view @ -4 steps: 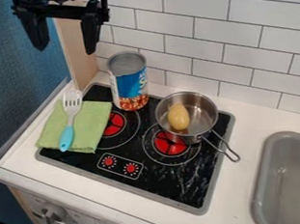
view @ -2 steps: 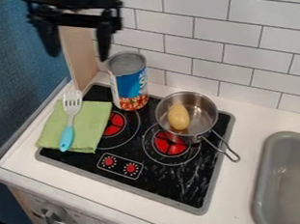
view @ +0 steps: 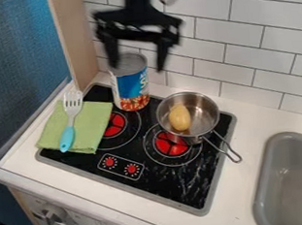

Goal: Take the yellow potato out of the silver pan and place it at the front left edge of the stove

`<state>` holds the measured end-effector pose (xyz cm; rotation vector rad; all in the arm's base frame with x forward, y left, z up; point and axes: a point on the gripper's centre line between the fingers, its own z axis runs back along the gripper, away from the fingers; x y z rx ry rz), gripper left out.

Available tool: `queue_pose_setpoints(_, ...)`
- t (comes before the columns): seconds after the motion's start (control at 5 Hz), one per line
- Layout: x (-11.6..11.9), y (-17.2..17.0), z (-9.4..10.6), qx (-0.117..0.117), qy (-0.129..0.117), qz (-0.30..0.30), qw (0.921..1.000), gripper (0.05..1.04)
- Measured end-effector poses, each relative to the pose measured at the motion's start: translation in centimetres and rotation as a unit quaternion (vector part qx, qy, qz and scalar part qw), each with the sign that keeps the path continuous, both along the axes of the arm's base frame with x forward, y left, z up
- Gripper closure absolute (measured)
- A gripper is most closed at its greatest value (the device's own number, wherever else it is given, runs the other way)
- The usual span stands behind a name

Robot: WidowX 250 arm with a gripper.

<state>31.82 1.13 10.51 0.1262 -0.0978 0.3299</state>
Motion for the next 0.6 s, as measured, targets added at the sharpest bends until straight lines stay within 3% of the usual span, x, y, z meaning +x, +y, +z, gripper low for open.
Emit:
queue_pose_setpoints(0.2, 2.3, -1.8, -2.5, -0.017, -0.012, 0.000, 0.9998, 0.083)
queue_pose_setpoints(0.4, 3.2, -1.9, -4.7, -0.017, -0.010, 0.009, 0.9998, 0.083)
queue_pose_setpoints(0.6, 4.1, -1.9, -5.7, -0.017, -0.031, 0.029, 0.9990, 0.083)
